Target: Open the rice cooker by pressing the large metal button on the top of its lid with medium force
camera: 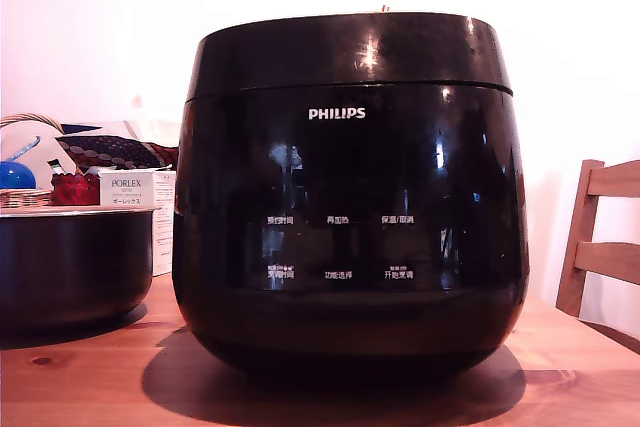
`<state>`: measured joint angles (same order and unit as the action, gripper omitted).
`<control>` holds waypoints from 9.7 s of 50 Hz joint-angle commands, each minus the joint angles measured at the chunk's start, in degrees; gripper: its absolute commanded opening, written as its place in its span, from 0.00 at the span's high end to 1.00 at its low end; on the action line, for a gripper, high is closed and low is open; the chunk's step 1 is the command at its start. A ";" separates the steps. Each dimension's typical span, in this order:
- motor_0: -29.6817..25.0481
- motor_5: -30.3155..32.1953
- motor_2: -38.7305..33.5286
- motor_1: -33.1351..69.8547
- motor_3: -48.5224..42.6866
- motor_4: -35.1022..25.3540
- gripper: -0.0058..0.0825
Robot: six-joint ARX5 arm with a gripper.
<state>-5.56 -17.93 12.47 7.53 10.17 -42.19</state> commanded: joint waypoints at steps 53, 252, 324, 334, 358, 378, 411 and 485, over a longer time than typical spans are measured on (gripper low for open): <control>-30.95 13.42 11.37 29.70 2.23 6.29 0.96; -42.53 21.40 28.20 55.67 -4.20 29.53 0.96; -41.05 24.63 28.13 65.00 -7.61 29.11 0.96; -41.05 25.70 28.13 65.33 -9.20 29.09 0.96; -41.05 27.02 28.13 65.33 -14.08 29.14 0.96; -41.05 27.41 28.13 65.35 -17.31 29.68 0.96; -41.07 27.36 28.13 67.80 -16.31 30.29 0.96; -35.41 17.57 28.13 53.94 -0.22 28.79 0.96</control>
<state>-41.85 -0.91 42.46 62.33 10.52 -13.47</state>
